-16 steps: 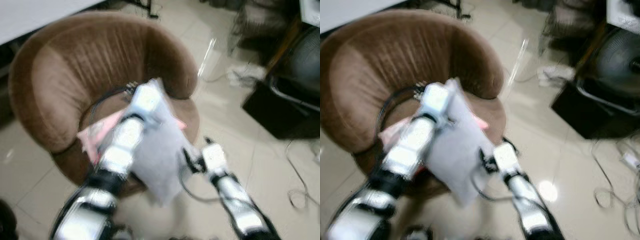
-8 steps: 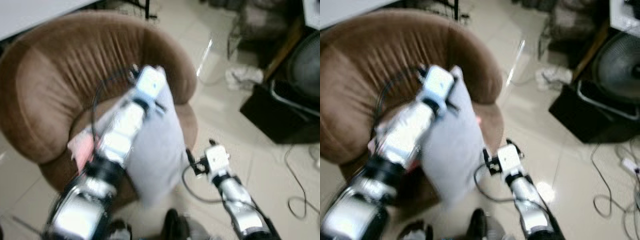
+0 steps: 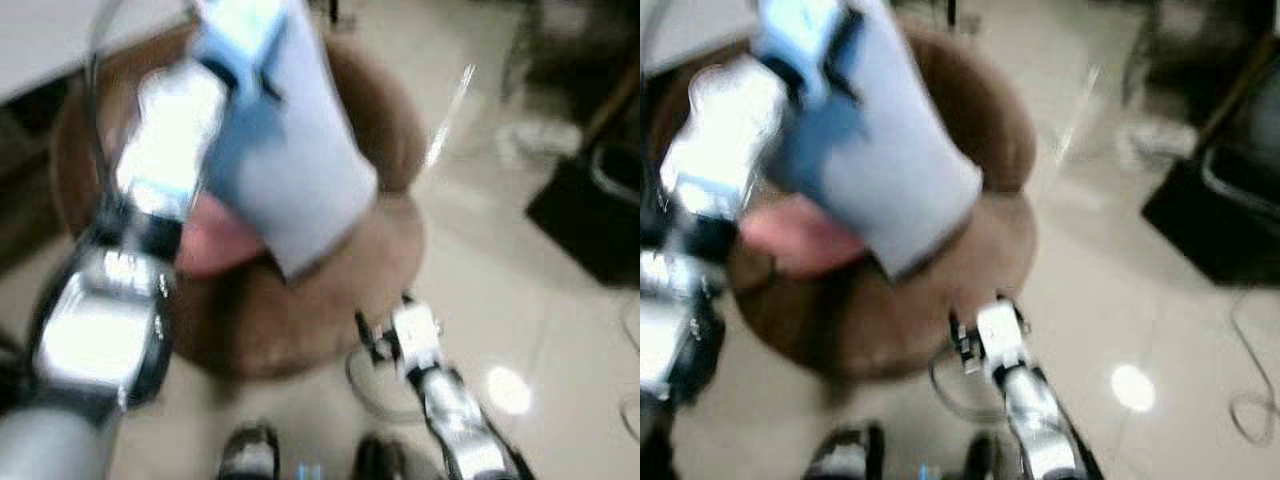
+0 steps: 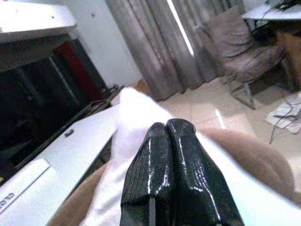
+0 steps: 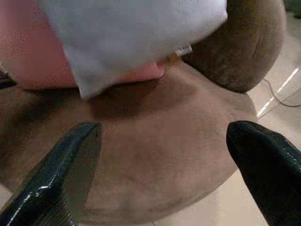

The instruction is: Move the pillow to the sofa from floor

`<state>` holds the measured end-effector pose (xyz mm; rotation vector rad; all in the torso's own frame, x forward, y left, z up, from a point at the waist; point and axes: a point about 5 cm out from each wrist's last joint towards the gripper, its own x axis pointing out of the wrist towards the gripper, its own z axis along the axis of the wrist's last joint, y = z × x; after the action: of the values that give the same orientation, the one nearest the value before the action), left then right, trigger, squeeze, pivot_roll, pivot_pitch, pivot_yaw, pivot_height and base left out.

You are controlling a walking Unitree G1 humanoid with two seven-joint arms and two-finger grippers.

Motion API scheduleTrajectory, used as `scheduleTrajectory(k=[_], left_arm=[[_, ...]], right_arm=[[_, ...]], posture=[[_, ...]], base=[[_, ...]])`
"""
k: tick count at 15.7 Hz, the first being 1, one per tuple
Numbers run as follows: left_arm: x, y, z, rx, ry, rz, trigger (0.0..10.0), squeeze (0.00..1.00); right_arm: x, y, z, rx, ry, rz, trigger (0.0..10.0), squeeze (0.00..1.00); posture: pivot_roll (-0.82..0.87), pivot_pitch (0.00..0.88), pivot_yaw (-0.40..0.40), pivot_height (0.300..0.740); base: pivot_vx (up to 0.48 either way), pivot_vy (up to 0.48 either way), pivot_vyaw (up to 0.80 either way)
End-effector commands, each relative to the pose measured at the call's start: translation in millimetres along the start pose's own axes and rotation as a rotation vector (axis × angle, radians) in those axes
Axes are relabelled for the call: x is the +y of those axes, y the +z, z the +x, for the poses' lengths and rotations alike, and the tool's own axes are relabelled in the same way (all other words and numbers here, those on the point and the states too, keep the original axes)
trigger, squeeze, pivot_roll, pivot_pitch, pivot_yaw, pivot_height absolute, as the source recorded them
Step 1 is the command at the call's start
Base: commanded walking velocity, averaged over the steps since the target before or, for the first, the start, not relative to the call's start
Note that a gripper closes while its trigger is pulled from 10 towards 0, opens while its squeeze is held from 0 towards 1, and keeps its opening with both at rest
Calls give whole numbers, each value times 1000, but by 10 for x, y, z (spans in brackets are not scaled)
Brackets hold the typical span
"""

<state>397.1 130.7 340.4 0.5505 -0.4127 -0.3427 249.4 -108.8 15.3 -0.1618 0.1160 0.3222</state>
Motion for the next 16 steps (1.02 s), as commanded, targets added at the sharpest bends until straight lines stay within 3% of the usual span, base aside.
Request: scheduleTrajectory(k=[1, 3, 6, 8, 9, 12, 16], left_arm=[[153, 257, 84, -80, 9, 64, 0, 0], [219, 281, 122, -70, 16, 95, 0, 0], [159, 60, 158, 26, -7, 115, 0, 0], [59, -231, 124, 132, -26, 117, 0, 0], [-33, -520, 38, 239, -39, 111, 0, 0], [-45, -845, -126, 367, -11, 91, 0, 0], [42, -603, 3, 293, 1, 84, 0, 0]], right_arm=[[24, -35, -11, 12, -7, 5, 10000, 0], [45, -33, -3, 12, -17, 12, 10000, 0], [35, 7, -9, -3, -29, 16, 10000, 0], [42, 23, -17, -7, -40, 19, 10000, 0], [43, 31, -29, -11, -48, 19, 10000, 0], [23, 7, -83, -5, -64, 22, 10000, 0], [44, -5, -115, 4, -79, 28, 10000, 0]], posture=[[131, 155, 5, 740], [127, 151, 14, 740], [111, 149, 26, 740], [100, 153, 31, 740], [93, 156, 33, 740], [66, 163, 43, 740], [59, 165, 58, 740]], base=[[0, 0, 0], [0, 0, 0], [0, 0, 0], [0, 0, 0], [0, 0, 0], [0, 0, 0], [0, 0, 0]])
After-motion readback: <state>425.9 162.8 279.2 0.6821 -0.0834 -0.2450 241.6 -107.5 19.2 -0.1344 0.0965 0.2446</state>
